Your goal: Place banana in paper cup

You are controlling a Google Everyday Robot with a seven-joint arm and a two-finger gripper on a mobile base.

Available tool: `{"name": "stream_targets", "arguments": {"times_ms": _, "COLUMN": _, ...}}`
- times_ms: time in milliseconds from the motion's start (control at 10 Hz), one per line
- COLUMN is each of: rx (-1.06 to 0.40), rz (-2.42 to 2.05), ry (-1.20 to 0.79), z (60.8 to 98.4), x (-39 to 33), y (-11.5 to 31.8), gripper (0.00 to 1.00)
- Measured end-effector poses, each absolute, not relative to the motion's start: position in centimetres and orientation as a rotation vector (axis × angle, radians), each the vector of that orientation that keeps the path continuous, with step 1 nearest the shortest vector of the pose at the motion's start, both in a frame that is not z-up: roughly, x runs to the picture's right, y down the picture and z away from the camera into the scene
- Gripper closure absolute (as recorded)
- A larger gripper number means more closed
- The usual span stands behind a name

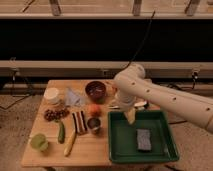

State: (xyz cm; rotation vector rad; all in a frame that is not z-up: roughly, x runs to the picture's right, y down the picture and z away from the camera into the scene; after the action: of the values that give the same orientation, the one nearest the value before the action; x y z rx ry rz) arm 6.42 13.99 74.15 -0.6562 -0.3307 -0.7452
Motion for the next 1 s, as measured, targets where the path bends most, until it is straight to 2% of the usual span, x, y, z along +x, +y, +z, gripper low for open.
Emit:
{"name": "stream_targets", "arguments": {"times_ms": 600, "rx": -0.676, "rz": -0.92, "ry": -0.436, "z": 73.9, "x": -6.6, "y": 19.0, "gripper": 0.2}}
{"name": "stream_targets", "arguments": {"times_ms": 1000, "rx": -0.672, "rz": -0.938, "ry": -0.456, "z": 73.3, "x": -7.2, "y": 19.8, "gripper": 0.2}}
